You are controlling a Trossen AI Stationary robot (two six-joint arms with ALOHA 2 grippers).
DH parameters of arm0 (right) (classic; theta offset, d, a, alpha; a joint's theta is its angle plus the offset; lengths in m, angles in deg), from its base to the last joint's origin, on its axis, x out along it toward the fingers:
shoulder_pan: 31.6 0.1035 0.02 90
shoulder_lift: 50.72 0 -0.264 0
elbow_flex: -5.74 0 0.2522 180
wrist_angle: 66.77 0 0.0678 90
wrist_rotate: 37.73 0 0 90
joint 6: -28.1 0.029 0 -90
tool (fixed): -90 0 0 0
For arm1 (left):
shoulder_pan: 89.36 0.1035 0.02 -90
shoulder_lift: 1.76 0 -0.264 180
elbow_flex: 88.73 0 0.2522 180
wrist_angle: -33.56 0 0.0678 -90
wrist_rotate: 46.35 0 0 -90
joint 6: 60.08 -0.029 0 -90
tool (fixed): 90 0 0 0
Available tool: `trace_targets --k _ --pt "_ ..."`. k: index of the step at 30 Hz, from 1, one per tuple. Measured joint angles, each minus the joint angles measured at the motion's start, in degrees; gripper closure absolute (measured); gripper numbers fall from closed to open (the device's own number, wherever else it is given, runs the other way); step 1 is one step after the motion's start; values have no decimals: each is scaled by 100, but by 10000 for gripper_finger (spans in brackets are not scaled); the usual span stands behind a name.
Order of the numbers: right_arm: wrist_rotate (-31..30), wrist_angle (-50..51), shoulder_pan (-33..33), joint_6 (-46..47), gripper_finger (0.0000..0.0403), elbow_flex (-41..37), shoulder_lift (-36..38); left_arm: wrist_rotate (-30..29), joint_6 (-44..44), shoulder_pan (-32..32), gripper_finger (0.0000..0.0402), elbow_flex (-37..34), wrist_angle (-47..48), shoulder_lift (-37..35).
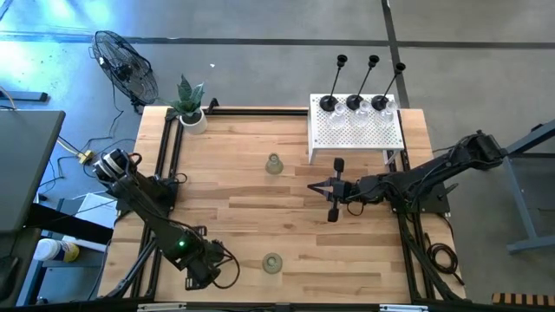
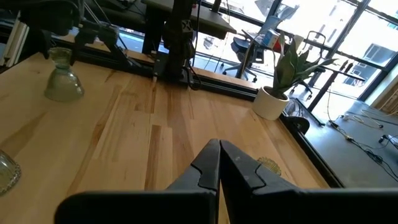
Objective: Pick & Place candle stick holders
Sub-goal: Put the bottom left green glass candle holder on the shelf
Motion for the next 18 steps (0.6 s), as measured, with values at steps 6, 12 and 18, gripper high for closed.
trace_targets --k 6,12,18 --pt "0 2 0 -18 403 0 0 -289 -651 441 225 -7 184 -181" --pt "0 10 0 -39 403 0 0 -462 -1948 1106 231 -7 176 -210" --pt "0 22 0 -42 403 0 0 -503 -3388 1906 223 -7 28 -212"
